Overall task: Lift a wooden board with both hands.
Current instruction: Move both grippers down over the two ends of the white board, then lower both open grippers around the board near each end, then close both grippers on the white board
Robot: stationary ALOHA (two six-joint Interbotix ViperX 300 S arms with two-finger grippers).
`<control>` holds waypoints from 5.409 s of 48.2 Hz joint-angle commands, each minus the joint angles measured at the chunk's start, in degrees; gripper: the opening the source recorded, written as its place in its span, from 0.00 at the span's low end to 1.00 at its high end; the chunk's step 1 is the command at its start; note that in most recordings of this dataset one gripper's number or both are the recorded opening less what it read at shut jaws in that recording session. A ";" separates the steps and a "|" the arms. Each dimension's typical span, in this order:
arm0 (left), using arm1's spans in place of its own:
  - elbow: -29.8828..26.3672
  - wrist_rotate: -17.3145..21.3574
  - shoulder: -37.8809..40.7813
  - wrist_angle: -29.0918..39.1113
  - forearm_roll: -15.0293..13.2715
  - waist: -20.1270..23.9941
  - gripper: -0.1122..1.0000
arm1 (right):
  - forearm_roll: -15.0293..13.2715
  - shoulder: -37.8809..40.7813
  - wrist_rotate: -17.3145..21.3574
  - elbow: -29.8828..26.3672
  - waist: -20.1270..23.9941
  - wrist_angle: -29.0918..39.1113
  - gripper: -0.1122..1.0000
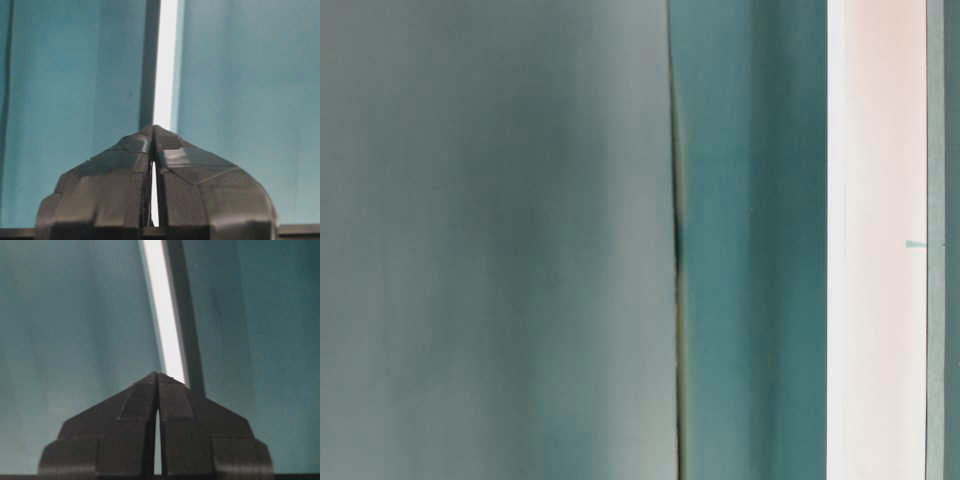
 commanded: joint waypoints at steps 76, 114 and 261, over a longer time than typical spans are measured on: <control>8.35 4.22 14.06 -12.30 0.53 1.67 0.97 | -2.55 13.27 -3.16 5.71 2.20 -13.36 0.94; 9.49 2.29 15.38 -13.45 0.44 0.00 0.97 | -2.46 18.54 -2.37 5.89 4.92 -18.98 0.94; 4.13 -4.22 9.40 -3.16 0.44 -0.88 0.27 | -2.55 11.60 -0.70 -4.48 1.41 -1.85 0.30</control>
